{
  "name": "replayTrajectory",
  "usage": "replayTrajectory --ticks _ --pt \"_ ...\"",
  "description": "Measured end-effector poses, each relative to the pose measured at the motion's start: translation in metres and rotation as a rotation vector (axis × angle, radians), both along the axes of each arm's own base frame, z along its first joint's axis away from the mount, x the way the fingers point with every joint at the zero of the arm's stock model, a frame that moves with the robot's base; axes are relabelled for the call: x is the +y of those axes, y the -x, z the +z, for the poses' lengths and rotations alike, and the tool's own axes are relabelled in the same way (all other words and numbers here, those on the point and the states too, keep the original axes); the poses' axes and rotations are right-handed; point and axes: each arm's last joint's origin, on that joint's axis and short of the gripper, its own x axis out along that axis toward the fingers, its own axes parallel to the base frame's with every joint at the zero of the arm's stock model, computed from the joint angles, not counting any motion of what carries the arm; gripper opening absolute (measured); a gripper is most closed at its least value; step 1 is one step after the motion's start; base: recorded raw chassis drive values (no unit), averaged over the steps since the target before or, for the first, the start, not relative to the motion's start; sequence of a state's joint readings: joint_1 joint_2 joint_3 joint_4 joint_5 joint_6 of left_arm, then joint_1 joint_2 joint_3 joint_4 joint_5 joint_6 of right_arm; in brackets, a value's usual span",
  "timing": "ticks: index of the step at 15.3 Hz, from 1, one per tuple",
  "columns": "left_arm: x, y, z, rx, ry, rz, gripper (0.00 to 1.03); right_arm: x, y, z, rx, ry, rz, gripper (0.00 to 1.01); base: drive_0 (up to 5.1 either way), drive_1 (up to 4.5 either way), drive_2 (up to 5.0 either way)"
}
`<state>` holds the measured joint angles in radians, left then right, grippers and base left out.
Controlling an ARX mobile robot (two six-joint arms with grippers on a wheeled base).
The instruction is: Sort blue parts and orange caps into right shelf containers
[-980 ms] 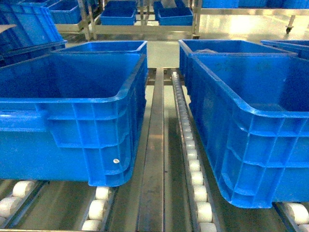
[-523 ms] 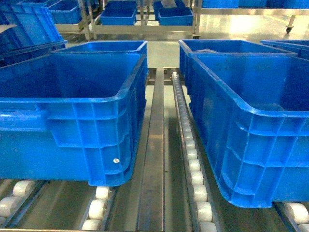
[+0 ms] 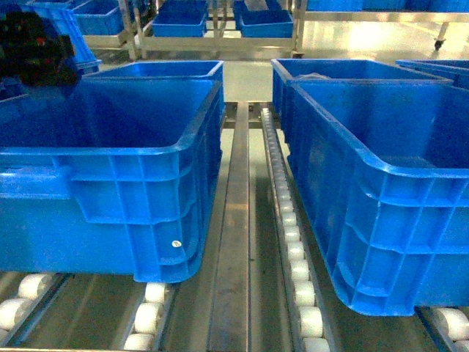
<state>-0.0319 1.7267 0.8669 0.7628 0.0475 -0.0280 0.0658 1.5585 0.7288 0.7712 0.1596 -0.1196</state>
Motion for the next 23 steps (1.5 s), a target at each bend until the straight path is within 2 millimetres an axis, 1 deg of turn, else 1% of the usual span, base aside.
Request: replayTrajectory --ticks 1,2,4,5,6,7,8,9,10,11,12,13,14,16,17,18,19,20,22,23 --pt "-0.004 -0.003 0.01 -0.035 0.023 -0.016 0.49 0.001 -0.005 -0.008 0.021 -0.016 0.008 0.48 0.0 0.0 0.0" --pt "-0.005 -0.002 0.011 -0.04 0.031 -0.024 0.61 0.001 -0.006 -0.013 0.037 -0.032 0.021 0.61 0.0 0.0 0.0" --pt "-0.007 0.003 0.003 -0.03 0.057 -0.035 0.9 0.002 -0.008 -0.011 -0.023 -0.032 -0.029 0.91 0.0 0.0 0.0" --pt "-0.008 0.015 -0.001 -0.039 0.089 -0.029 1.0 0.0 -0.006 -0.016 0.022 -0.024 -0.092 1.0 0.0 0.0 0.0" --pt "-0.01 0.024 -0.006 -0.017 0.109 -0.03 0.97 -0.001 -0.004 -0.021 0.045 -0.02 -0.102 0.97 0.0 0.0 0.0" --pt "-0.01 0.024 -0.006 -0.017 0.12 -0.029 0.98 -0.001 -0.004 -0.02 0.017 -0.03 -0.087 0.97 0.0 0.0 0.0" --pt "-0.012 0.025 -0.004 -0.055 0.106 -0.009 0.94 -0.003 0.008 -0.02 -0.069 -0.08 0.033 0.83 0.0 0.0 0.0" --pt "-0.009 0.039 -0.006 -0.101 0.049 0.064 0.8 -0.003 0.03 -0.027 -0.063 -0.1 0.092 0.68 0.0 0.0 0.0" --pt "-0.006 0.059 -0.011 -0.097 0.016 0.073 0.68 -0.009 0.045 -0.033 -0.054 -0.108 0.103 0.55 0.0 0.0 0.0" --pt "0.002 0.099 -0.021 -0.095 -0.011 0.083 0.36 -0.018 0.081 -0.04 -0.057 -0.111 0.08 0.22 0.0 0.0 0.0" --pt "0.008 0.113 -0.025 -0.088 -0.012 0.062 0.23 -0.018 0.092 -0.042 -0.057 -0.111 0.083 0.09 0.0 0.0 0.0" --pt "0.013 0.125 -0.028 -0.084 -0.013 0.081 0.11 -0.017 0.103 -0.044 -0.053 -0.114 0.09 0.02 0.0 0.0 0.0" --pt "0.014 0.137 -0.03 -0.088 -0.012 0.091 0.01 -0.017 0.114 -0.047 -0.051 -0.115 0.09 0.02 0.0 0.0 0.0" --pt "0.013 0.158 -0.034 -0.086 -0.012 0.077 0.02 -0.017 0.131 -0.05 -0.071 -0.115 0.091 0.02 0.0 0.0 0.0" --pt "0.013 0.166 -0.036 -0.081 -0.012 0.078 0.02 -0.017 0.138 -0.056 -0.065 -0.115 0.091 0.02 0.0 0.0 0.0" --pt "0.013 0.175 -0.038 -0.124 -0.011 0.08 0.02 -0.017 0.145 -0.064 -0.021 -0.117 0.088 0.02 0.0 0.0 0.0" --pt "0.013 0.181 -0.047 -0.076 -0.013 0.079 0.02 -0.017 0.153 -0.063 -0.03 -0.117 0.089 0.02 0.0 0.0 0.0" --pt "0.013 0.19 -0.052 -0.051 -0.014 0.079 0.02 -0.017 0.158 -0.058 -0.054 -0.116 0.09 0.02 0.0 0.0 0.0" --pt "0.013 0.201 -0.044 -0.093 -0.012 0.079 0.02 -0.017 0.169 -0.06 -0.045 -0.116 0.089 0.02 0.0 0.0 0.0" --pt "0.013 0.206 -0.045 -0.083 -0.012 0.079 0.02 -0.017 0.174 -0.06 -0.043 -0.116 0.089 0.02 0.0 0.0 0.0"
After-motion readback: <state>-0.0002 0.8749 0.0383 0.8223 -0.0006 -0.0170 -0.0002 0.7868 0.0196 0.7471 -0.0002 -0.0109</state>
